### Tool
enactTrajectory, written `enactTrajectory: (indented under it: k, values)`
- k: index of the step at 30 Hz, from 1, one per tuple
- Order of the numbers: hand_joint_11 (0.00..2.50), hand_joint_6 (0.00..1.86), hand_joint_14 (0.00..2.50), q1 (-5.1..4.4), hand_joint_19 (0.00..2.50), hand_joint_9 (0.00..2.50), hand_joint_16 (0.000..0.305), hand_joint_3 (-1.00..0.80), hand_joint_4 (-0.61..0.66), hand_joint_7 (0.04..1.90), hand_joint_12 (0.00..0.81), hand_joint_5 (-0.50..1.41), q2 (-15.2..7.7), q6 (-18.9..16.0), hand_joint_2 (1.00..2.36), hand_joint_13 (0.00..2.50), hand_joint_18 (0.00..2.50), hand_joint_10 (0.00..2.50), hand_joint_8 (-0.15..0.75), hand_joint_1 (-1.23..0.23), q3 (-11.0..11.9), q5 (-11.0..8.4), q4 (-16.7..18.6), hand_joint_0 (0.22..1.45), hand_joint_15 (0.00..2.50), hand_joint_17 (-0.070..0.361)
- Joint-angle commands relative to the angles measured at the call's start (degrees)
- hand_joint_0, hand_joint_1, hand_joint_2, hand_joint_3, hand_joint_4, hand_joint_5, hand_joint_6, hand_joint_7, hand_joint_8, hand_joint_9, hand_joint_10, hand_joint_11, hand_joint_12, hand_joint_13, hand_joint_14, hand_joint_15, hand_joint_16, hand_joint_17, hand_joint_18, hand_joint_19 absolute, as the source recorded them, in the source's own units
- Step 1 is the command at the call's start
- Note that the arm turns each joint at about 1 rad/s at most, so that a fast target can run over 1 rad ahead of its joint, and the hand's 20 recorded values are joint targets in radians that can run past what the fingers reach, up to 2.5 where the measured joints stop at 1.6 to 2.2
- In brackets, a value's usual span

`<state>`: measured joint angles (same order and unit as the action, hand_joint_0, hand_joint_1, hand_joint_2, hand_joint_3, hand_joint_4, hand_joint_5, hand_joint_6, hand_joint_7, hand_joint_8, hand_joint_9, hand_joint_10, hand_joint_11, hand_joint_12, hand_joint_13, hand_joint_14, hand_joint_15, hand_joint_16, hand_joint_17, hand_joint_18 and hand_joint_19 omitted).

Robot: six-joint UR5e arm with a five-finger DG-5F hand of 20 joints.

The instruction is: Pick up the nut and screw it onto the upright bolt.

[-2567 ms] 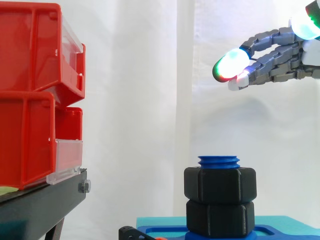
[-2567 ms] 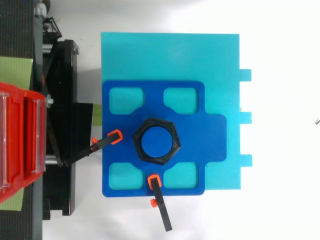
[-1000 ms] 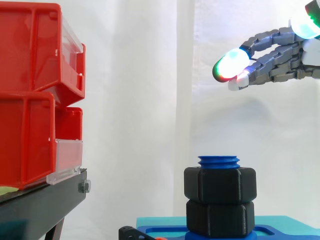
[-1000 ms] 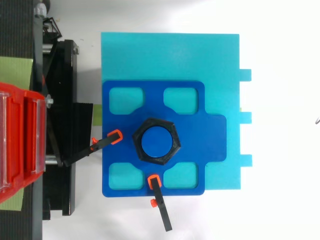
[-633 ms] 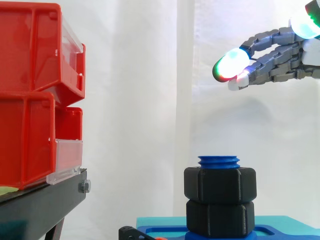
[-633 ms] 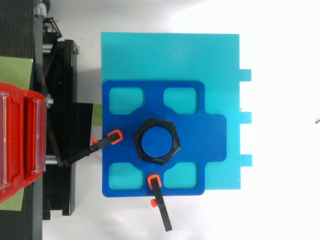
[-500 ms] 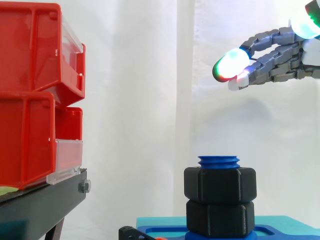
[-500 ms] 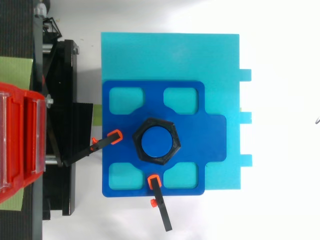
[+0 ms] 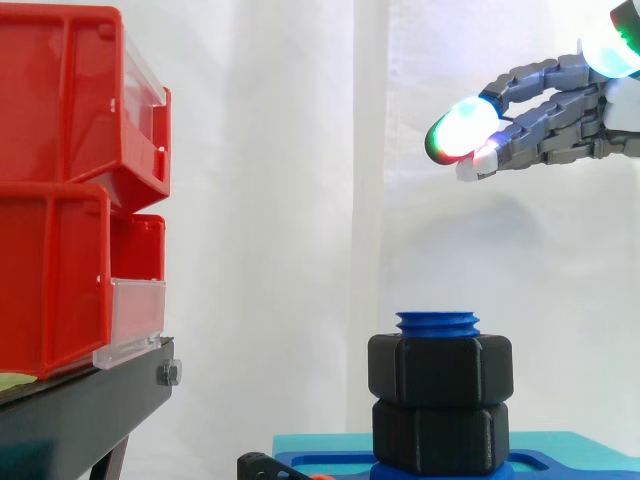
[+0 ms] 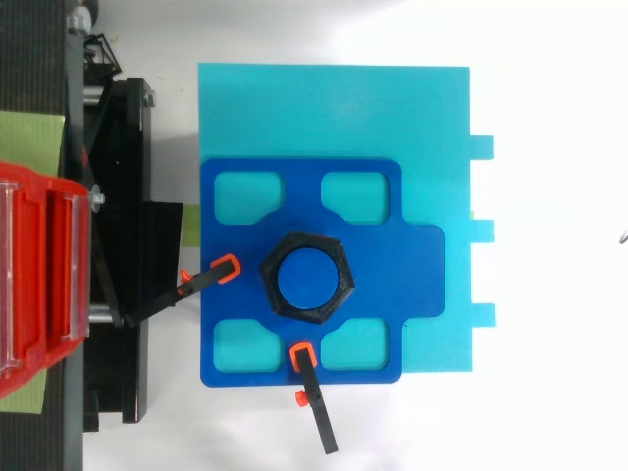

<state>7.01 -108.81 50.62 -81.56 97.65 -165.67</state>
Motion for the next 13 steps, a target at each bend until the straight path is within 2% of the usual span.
enactTrajectory:
  k: [1,4,13]
  values:
    - [0.0,0.5,0.0,-0.07,0.0,0.0,0.045,-0.5,0.15,0.74,0.33,-0.25,0.0,0.01,1.0,0.0,0.0,0.0,0.181,-0.43,0.0,0.0,0.0,0.51,0.0,0.102]
    - [0.0,0.5,0.0,0.02,0.0,0.0,0.046,-0.5,0.14,0.71,0.331,-0.25,0.0,0.01,1.0,0.0,0.0,0.0,0.183,-0.44,0.0,0.0,0.0,0.51,0.0,0.104]
    - [0.0,0.5,0.0,0.02,0.0,0.0,0.046,-0.5,0.14,0.75,0.333,-0.25,0.0,0.01,1.0,0.0,0.0,0.0,0.182,-0.44,0.0,0.0,0.0,0.5,0.0,0.104]
